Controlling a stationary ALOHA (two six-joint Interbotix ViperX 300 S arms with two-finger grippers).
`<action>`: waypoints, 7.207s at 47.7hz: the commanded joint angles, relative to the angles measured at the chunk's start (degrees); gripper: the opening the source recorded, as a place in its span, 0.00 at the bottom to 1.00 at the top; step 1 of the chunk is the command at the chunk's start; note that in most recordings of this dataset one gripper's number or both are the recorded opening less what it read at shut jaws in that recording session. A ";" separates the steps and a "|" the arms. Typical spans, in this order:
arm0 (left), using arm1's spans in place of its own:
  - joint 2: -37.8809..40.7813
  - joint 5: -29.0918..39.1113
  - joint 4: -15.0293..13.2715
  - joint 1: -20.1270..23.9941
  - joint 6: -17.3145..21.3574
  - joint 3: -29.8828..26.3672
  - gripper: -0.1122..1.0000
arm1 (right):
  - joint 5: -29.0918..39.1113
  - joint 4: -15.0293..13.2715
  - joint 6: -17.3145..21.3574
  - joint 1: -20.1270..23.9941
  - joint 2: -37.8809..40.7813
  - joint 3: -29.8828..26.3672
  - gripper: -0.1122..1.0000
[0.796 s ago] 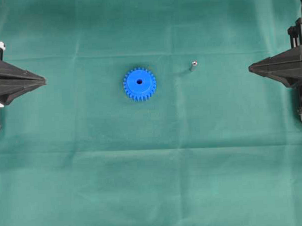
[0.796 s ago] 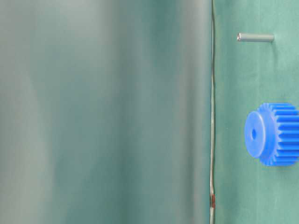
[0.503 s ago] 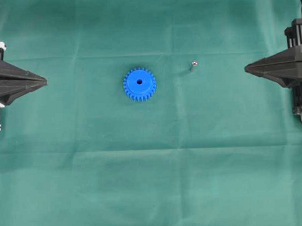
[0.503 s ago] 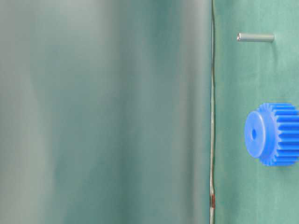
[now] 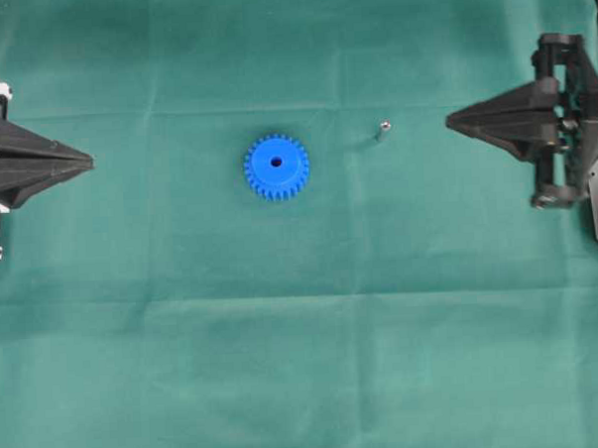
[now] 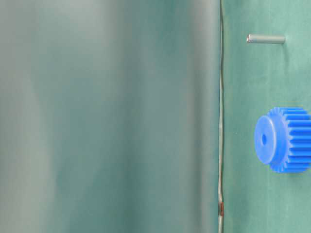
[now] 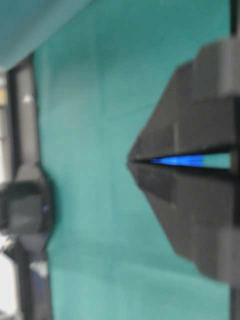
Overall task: Insert the shaft placed at a random location into the center hole of the medium gear at another random location.
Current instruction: 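Move the right gripper left toward the silver shaft, fingers open, then close the right gripper on the silver shaft and lift it, then carry the held shaft left over the blue gear's center hole, then lower the shaft into the gear's center hole with the right gripper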
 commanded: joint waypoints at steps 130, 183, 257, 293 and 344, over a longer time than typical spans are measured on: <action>0.09 1.32 0.26 0.00 0.09 -1.41 0.10 | 3.78 4.92 -2.81 -7.73 25.31 -9.76 0.22; 0.00 1.85 0.26 -0.09 0.00 -1.41 0.10 | 2.64 4.57 -2.99 -0.18 43.95 -31.03 0.22; 0.09 1.76 0.26 -0.09 0.00 -1.41 0.10 | 1.23 5.19 -2.55 0.62 47.81 -31.29 0.22; 0.00 1.76 0.26 -0.09 0.00 -1.41 0.10 | 0.53 5.19 -2.46 0.62 50.45 -31.46 0.22; 0.09 1.85 0.26 0.00 0.26 -1.41 0.10 | 1.14 5.19 -2.46 0.70 55.02 -32.34 0.22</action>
